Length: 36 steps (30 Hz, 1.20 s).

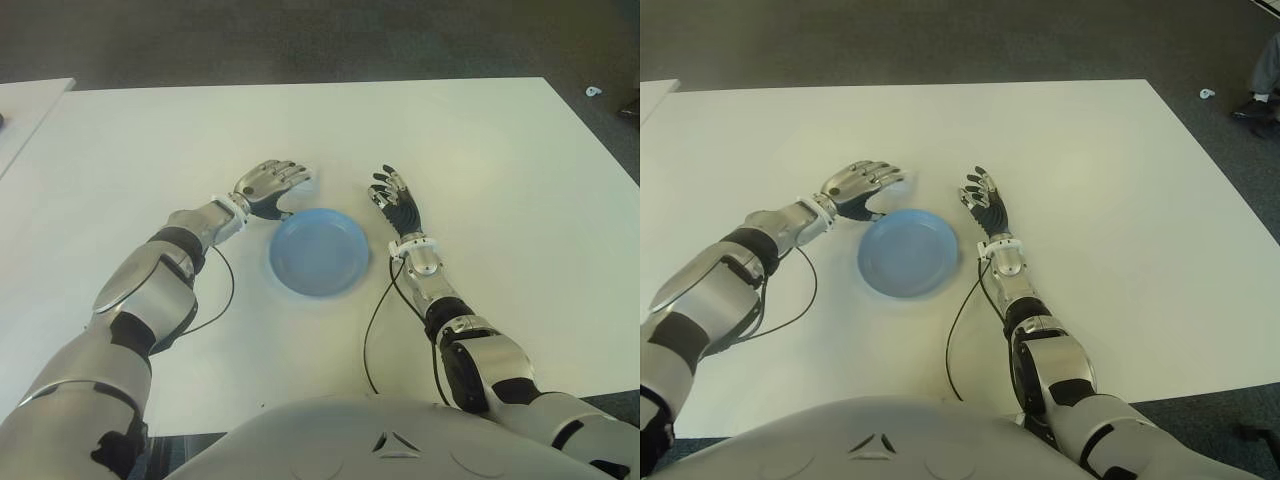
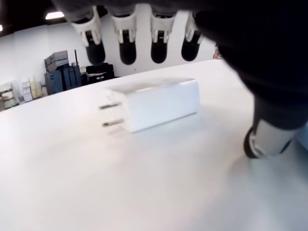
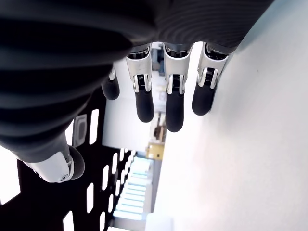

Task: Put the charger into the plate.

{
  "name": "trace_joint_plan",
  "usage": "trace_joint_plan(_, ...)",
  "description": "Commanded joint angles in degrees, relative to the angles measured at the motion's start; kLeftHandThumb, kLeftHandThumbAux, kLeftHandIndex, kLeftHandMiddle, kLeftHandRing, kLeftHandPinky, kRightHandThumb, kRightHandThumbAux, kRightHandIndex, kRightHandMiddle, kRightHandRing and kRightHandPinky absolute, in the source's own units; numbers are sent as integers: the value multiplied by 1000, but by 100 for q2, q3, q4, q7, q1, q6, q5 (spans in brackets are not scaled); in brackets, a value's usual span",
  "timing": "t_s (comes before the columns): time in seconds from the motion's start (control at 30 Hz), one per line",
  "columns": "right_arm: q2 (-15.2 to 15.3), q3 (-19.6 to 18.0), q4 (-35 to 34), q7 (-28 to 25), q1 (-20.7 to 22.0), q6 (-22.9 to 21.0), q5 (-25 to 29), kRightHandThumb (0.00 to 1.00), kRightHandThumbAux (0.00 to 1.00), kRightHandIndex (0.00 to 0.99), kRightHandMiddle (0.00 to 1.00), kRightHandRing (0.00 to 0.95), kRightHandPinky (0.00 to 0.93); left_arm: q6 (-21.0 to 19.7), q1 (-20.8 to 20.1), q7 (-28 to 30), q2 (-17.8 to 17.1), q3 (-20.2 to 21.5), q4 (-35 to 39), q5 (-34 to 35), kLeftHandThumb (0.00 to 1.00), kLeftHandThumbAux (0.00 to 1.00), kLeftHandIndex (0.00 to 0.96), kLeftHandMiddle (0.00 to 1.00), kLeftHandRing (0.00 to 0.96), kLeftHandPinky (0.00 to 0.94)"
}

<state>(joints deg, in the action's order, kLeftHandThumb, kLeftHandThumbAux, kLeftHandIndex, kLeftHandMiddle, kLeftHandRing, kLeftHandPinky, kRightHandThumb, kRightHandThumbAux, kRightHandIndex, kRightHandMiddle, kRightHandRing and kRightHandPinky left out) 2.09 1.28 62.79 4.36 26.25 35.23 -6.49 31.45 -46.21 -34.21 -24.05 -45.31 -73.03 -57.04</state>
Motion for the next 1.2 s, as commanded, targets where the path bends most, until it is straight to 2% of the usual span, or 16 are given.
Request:
trace_joint_plan(0.03, -124, 35, 356, -123, -575, -520, -4, 92, 560, 0, 203, 234, 204, 56, -27, 235, 108, -6, -74, 65, 0, 519, 0, 0, 0, 0)
trace_joint_plan(0.43, -126, 60, 337, -112, -589, -529, -45, 98, 574, 0, 196, 226, 200, 94, -72, 572, 186, 30, -97, 182, 0, 500, 0, 0, 0, 0)
trace_joint_plan(0.57, -125, 58, 331, -122, -594, -526, -43, 103, 579, 0, 194, 227, 213, 147, -83, 888, 221, 138, -139, 361, 0, 498, 0, 0, 0, 0)
trace_joint_plan(0.77, -125, 49, 298, -156, -616, -524, -24, 111, 583, 0, 193, 228, 214, 223, -50, 1371, 243, 378, -163, 706, 0, 496, 0, 0, 0, 0)
trace_joint_plan(1.2, -127, 18, 197, -201, -692, -530, 10, 110, 566, 0, 200, 235, 220, 93, 70, 2481, 327, 1144, -234, 1620, 0, 507, 0, 0, 0, 0)
